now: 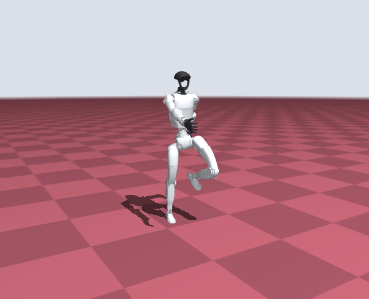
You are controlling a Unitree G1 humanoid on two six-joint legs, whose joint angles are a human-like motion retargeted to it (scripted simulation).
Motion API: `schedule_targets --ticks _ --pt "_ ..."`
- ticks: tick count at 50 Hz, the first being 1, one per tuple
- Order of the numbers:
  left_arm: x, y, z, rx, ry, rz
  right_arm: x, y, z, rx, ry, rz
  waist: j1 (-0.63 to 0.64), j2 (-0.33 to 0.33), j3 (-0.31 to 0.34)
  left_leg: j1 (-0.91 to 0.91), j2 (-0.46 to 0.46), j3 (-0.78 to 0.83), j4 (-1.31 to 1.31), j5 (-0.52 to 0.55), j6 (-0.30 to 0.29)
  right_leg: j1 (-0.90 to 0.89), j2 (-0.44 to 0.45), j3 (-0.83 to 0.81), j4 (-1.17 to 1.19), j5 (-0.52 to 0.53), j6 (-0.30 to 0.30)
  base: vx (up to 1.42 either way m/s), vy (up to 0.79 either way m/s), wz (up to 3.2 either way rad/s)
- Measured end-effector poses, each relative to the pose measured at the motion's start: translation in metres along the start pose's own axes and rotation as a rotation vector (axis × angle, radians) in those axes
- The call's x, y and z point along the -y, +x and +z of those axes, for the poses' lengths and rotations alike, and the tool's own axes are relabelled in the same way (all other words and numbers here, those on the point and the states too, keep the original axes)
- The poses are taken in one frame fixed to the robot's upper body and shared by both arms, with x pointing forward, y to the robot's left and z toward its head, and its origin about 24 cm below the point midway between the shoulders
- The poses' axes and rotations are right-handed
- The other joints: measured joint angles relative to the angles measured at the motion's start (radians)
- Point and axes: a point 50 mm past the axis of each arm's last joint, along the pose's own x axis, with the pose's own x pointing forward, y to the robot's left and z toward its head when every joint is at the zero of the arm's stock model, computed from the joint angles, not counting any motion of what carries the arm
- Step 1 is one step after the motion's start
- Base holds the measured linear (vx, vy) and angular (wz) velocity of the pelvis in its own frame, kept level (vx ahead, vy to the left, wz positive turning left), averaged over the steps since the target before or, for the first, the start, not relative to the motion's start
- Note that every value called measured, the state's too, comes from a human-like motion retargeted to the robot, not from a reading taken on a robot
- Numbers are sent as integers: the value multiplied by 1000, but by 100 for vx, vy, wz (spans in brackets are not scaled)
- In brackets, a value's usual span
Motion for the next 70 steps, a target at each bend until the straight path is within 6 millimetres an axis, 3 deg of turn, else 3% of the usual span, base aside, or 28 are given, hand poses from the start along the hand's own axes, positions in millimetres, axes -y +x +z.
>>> schedule_targets --ticks 3,6,8,10,13,15,17,20,23,26,29,32,35,38,40,43,45,48,49,51,53,55,56,59,63,67,70 --pt "7 -1 -15 -52 -29 -8 -10 2 10 14 -74 10 0 1 -19 -25 47 44 -177 32 14 35 6 10 0 -19 -9 54 11 -21" --pt "18 7 9 6 -78 -14 -18 -4 -3 -24 -88 16 -26 -3 -55 39 80 128 -512 82 37 45 16 6 9 -33 -10 53 13 3" --pt "25 13 45 93 -110 -21 -24 -13 -24 -80 -100 48 -44 -16 -71 159 61 224 -861 107 41 43 11 2 35 -49 0 57 16 0" --pt "28 16 91 205 -129 -5 -28 -28 -55 -166 -149 112 -31 -25 -53 379 -35 320 -1376 171 -12 72 -2 20 68 -70 22 67 21 -75" --pt "28 5 173 435 -95 104 -25 -61 -110 -287 -200 212 3 85 12 777 -125 348 -2104 475 -128 207 89 86 124 -102 22 78 29 -102" --pt "38 -7 219 545 -48 101 -4 -96 -159 -441 -313 257 -69 122 15 849 -119 322 -2144 569 -194 251 122 59 204 -91 -2 72 33 81" --pt "48 -24 266 612 137 94 34 -145 -211 -659 -401 291 -168 145 -2 875 -98 257 -2100 554 -274 194 154 -19 430 -29 -40 62 30 181" --pt "63 -84 362 822 374 146 103 -228 -260 -997 -485 266 -293 158 -66 826 -92 137 -2089 548 -286 -182 151 -127 1111 -20 -99 45 19 190" --pt "79 -188 452 1136 439 242 167 -304 -277 -1311 -559 197 -400 178 -56 818 -86 43 -2085 528 -305 -494 134 -167 1654 -112 -134 42 8 162" --pt "93 -299 498 1437 465 303 215 -363 -272 -1542 -596 166 -481 206 -43 855 -82 -19 -2149 533 -272 -771 125 -183 2042 -164 -141 43 4 96" --pt "106 -390 510 1712 460 334 248 -404 -260 -1643 -544 69 -553 239 -37 892 -60 -67 -2179 521 -224 -977 122 -208 2257 -194 -133 48 -1 74" --pt "118 -452 505 1918 444 322 271 -435 -247 -1682 -471 -42 -620 260 -35 932 -41 -107 -2179 506 -204 -1091 106 -226 2319 -238 -135 54 -6 75" --pt "132 -487 497 2039 456 269 285 -454 -237 -1734 -452 -76 -652 265 -37 983 -39 -124 -2179 480 -194 -1140 68 -226 2261 -280 -166 55 -9 36" --pt "150 -492 493 2075 501 199 287 -458 -235 -1764 -432 -82 -645 262 -56 1023 -50 -120 -2179 446 -195 -1137 21 -225 2081 -313 -205 54 -10 1" --pt "164 -484 491 2073 538 133 281 -448 -239 -1742 -399 -82 -628 259 -68 1045 -58 -114 -2179 427 -200 -1099 14 -228 1886 -324 -207 53 -11 -7" --pt "187 -446 487 2040 580 -29 265 -408 -251 -1627 -368 -54 -617 266 -62 1087 -66 -120 -2179 407 -199 -927 22 -261 1414 -272 -167 56 -11 22" --pt "196 -403 483 1967 583 -147 250 -370 -258 -1514 -374 -35 -632 267 -36 1125 -69 -147 -2156 392 -193 -706 23 -323 967 -226 -132 64 -14 76" --pt "190 -312 476 1721 516 -165 216 -305 -263 -1364 -415 -41 -615 182 77 1263 -127 -187 -2074 384 -167 -220 59 -364 168 53 -23 78 -29 12" --pt "182 -271 469 1597 560 -111 200 -285 -263 -1309 -420 -5 -561 147 92 1288 -160 -159 -2034 406 -151 -169 51 -328 106 104 16 79 -39 -188" --pt "155 -179 436 1271 667 -28 163 -247 -261 -1193 -420 88 -429 92 111 1279 -202 -72 -1868 467 -132 -126 30 -229 113 127 60 72 -37 -260" --pt "117 -93 374 884 672 -48 124 -207 -250 -1072 -443 193 -357 59 90 1065 -161 -25 -1407 431 -134 -103 20 -160 92 124 45 57 -28 -165" --pt "79 -34 293 574 544 -62 86 -163 -228 -891 -471 242 -338 58 3 717 -82 -46 -875 314 -113 -159 31 -132 80 105 21 50 -14 -57" --pt "60 -17 255 464 445 -37 68 -141 -213 -791 -461 242 -316 46 -7 611 -69 -49 -689 246 -90 -154 26 -118 72 92 25 56 -7 -63" --pt "13 6 153 246 142 43 19 -84 -155 -495 -371 224 -224 9 -20 351 -13 -20 -233 97 -30 -145 13 -61 62 61 29 60 -4 -102" --pt "-23 2 58 146 -129 102 -18 -38 -78 -190 -263 189 -115 -10 -15 92 44 -2 87 34 -8 -71 13 -26 0 56 -11 59 3 -64" --pt "-22 -8 -9 -24 -69 31 -32 -19 -32 -45 -281 189 -64 -3 -20 -81 78 1 97 35 8 -16 17 -16 0 30 -25 55 8 -29" --pt "-9 -10 -28 -128 8 -58 -38 -14 -18 -28 -253 193 -49 8 -23 -112 109 8 -65 52 23 23 25 -8 0 10 -37 52 11 -23"
